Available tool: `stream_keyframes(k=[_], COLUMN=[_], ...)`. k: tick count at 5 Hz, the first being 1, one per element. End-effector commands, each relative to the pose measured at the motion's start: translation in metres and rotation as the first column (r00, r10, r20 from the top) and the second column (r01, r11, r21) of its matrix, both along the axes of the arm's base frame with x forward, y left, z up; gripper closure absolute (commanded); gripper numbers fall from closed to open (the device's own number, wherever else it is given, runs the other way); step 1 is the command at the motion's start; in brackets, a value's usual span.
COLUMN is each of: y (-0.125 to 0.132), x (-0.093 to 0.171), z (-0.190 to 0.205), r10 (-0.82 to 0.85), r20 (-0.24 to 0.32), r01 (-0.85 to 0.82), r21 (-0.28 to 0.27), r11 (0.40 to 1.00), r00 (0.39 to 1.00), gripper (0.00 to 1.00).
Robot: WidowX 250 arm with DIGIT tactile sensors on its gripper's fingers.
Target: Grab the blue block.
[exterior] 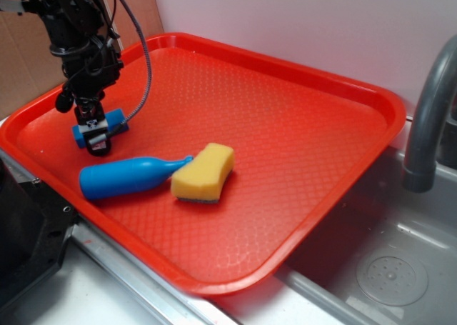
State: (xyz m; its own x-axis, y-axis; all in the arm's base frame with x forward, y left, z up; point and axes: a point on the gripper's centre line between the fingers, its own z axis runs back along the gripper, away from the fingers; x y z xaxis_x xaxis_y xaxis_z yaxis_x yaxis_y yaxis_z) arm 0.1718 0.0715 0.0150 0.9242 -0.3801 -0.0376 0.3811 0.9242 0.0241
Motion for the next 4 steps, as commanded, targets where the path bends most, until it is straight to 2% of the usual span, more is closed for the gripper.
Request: stream_keyframes(k=[1, 2, 3, 4], y=[-0.004, -0.010, -0.024, -0.040], x=[-0.001, -0.011, -0.014, 0.007], z=[0.061, 0.111, 0.161, 0.171], r10=[0.045, 0.138, 0.167, 0.234], r20=[0.075, 0.126, 0.169, 0.196], r01=[-0.044, -0.131, -0.149, -0.214], r21=[-0.012, -0.057, -0.116, -0.120], r11=[0.999, 0.990, 0.982, 0.969], r00=[0.996, 0.982, 0.971, 0.952], gripper=[1.00, 1.00, 1.00, 1.00])
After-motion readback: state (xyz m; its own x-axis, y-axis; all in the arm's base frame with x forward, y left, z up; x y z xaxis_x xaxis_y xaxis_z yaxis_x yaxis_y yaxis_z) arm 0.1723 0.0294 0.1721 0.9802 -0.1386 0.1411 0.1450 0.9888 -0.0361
